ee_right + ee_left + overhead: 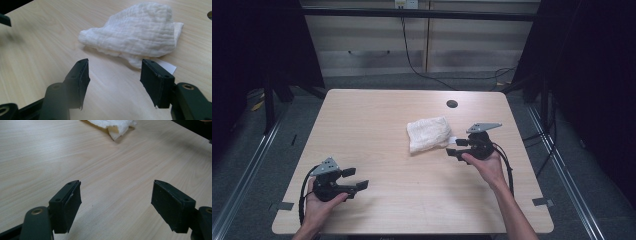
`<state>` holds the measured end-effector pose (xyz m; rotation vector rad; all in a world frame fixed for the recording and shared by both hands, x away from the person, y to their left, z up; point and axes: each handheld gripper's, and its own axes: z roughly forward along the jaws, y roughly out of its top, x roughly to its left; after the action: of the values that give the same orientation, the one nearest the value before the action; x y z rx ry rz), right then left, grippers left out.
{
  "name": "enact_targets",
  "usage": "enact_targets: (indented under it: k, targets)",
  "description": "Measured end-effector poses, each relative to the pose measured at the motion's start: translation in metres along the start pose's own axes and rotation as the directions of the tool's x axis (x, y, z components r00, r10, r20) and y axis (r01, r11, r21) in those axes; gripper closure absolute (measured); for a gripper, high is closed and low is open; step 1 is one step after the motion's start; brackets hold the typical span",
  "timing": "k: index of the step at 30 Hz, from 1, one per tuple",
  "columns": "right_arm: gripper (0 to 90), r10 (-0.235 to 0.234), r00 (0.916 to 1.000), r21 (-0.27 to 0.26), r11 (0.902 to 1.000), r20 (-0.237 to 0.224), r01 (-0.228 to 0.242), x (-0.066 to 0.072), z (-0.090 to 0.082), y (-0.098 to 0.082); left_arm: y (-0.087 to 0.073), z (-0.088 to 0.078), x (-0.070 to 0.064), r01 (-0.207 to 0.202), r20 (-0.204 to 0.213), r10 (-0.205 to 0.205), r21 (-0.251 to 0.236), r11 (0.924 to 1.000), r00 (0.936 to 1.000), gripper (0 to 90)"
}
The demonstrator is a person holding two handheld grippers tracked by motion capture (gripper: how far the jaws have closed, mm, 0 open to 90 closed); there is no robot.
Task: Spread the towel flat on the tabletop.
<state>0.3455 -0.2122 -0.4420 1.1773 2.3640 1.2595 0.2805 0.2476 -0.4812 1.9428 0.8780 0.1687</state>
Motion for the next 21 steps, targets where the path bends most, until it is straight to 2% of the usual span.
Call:
enact_targets:
  k: [5, 8, 9, 11, 13, 16, 18, 19, 21]
  targets:
    - [42.2, 0.014, 0.9999, 0.010, 0.9999, -0.005, -0.014, -0.011, 0.013, 0.011, 0.000, 0.000, 0.000, -0.002, -0.005, 0.002, 0.003, 1.0000, 1.0000, 23.6]
    - [43.3, -0.010, 0.9998, 0.010, 0.9999, -0.015, 0.010, -0.014, 0.016, 0.017, 0.000, 0.000, 0.000, -0.004, -0.015, 0.005, 0.009, 1.0000, 0.9999, 23.7]
    - [44.2, -0.052, 0.9987, 0.020, 0.9985, -0.001, 0.052, -0.016, 0.019, 0.022, 0.000, 0.000, 0.000, -0.001, -0.014, 0.001, 0.007, 1.0000, 0.9999, 23.7]
    - [43.7, -0.052, 0.9987, 0.029, 0.9982, -0.001, 0.052, -0.017, 0.021, 0.024, 0.000, 0.000, 0.001, 0.000, -0.013, 0.000, 0.005, 1.0000, 0.9999, 23.7]
    - [44.4, -0.042, 0.9991, 0.044, 0.9981, 0.003, 0.042, -0.025, 0.030, 0.032, 0.000, 0.000, 0.001, 0.002, -0.014, -0.002, 0.005, 1.0000, 0.9999, 23.6]
    - [44.6, -0.034, 0.9994, 0.044, 0.9985, 0.009, 0.034, -0.032, 0.035, 0.036, 0.000, 0.000, 0.001, 0.002, -0.014, -0.002, 0.007, 1.0000, 0.9999, 23.6]
    - [44.6, -0.019, 0.9998, 0.032, 0.9993, -0.002, 0.019, -0.037, 0.039, 0.039, 0.000, 0.000, 0.001, 0.001, -0.010, -0.001, 0.009, 1.0000, 1.0000, 23.6]
    - [44.5, -0.031, 0.9995, 0.040, 0.9987, 0.007, 0.031, -0.039, 0.042, 0.042, 0.000, 0.000, 0.001, -0.001, -0.009, 0.001, 0.008, 1.0000, 1.0000, 23.6]
    - [43.5, -0.013, 0.9999, 0.038, 0.9992, 0.004, 0.013, -0.044, 0.048, 0.044, 0.000, 0.001, 0.000, -0.003, -0.007, 0.003, 0.009, 1.0000, 1.0000, 23.6]
